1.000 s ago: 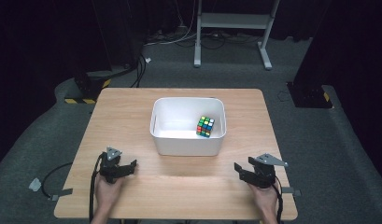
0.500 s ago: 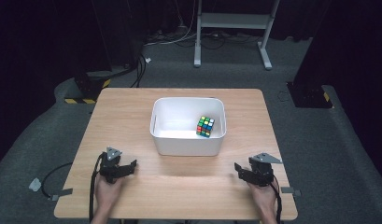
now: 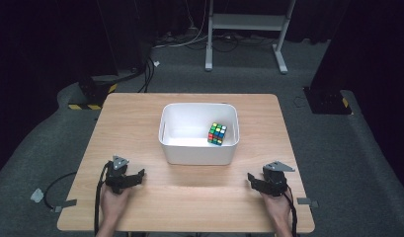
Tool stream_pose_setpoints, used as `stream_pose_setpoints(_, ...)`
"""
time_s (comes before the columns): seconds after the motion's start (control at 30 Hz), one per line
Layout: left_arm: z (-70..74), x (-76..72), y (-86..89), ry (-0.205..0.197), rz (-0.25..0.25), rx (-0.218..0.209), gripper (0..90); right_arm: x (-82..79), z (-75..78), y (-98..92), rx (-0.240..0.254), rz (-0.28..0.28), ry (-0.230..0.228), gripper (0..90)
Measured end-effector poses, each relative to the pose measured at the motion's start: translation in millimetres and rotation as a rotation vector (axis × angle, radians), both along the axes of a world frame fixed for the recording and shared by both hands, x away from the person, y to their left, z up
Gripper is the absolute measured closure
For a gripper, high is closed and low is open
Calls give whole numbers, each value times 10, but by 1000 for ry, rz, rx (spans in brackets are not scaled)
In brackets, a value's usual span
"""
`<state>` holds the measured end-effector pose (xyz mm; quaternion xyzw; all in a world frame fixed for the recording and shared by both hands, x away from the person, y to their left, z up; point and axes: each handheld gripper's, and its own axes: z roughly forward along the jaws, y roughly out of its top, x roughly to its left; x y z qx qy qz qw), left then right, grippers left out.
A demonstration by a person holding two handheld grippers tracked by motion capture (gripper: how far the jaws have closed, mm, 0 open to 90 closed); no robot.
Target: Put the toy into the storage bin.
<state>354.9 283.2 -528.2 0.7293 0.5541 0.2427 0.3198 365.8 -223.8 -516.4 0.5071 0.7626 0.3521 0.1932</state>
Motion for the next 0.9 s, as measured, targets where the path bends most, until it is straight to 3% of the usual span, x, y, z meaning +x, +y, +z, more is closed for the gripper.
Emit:
stream_pose_setpoints(0.4,0,0,-1,0,0,0,186,29,-51,26,-24,-10,4,321)
stream_pose_setpoints(0.6,0,-3,-1,0,-1,1,186,19,-69,67,-69,-10,-20,318)
stream_pose_setpoints(0.9,0,-5,-1,0,-1,0,186,20,-70,69,-78,-12,-23,311)
